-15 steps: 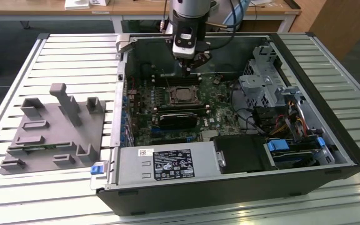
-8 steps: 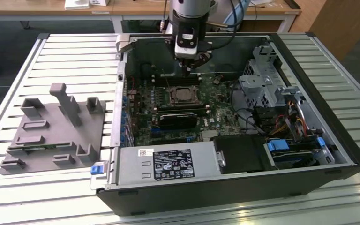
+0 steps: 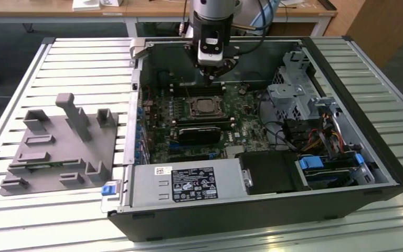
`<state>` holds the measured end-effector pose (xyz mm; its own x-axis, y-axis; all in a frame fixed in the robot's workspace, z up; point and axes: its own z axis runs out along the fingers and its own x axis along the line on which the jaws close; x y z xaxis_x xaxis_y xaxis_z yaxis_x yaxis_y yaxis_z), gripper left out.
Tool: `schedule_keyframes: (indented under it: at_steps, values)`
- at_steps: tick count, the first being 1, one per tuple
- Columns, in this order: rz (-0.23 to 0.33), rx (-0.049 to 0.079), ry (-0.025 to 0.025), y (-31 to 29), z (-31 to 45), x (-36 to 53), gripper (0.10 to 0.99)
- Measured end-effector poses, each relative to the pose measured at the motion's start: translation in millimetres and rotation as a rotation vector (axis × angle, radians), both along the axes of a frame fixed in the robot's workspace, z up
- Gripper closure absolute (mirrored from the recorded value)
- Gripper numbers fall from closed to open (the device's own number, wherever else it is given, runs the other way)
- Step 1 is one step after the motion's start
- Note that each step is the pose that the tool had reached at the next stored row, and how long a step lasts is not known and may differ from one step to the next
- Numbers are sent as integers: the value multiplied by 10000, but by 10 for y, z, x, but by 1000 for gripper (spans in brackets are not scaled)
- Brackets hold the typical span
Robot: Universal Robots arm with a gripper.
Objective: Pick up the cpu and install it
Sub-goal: 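Install the first cpu locking lever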
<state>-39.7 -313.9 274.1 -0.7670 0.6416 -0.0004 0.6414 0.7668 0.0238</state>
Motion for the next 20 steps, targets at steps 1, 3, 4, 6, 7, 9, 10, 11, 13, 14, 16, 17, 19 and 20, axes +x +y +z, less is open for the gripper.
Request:
schedule_keyframes:
  at_steps: [1,3,4,6,7,9,10,11,13,14,16,17,19,20]
  values:
    - [72,0,0,0,0,0,980]
    - [246,0,0,0,0,0,980]
    - [337,0,0,0,0,0,980]
    - [519,0,0,0,0,0,980]
    - [605,0,0,0,0,0,980]
    - [755,0,0,0,0,0,980]
    - [831,0,0,0,0,0,980]
    - [901,-1,0,0,0,0,980]
    - [1039,0,0,0,0,0,980]
    - [1107,0,0,0,0,0,980]
    - [1248,0,0,0,0,0,980]
    - [1332,0,0,0,0,0,980]
    - [1558,0,0,0,0,0,980]
    - [1665,0,0,0,0,0,980]
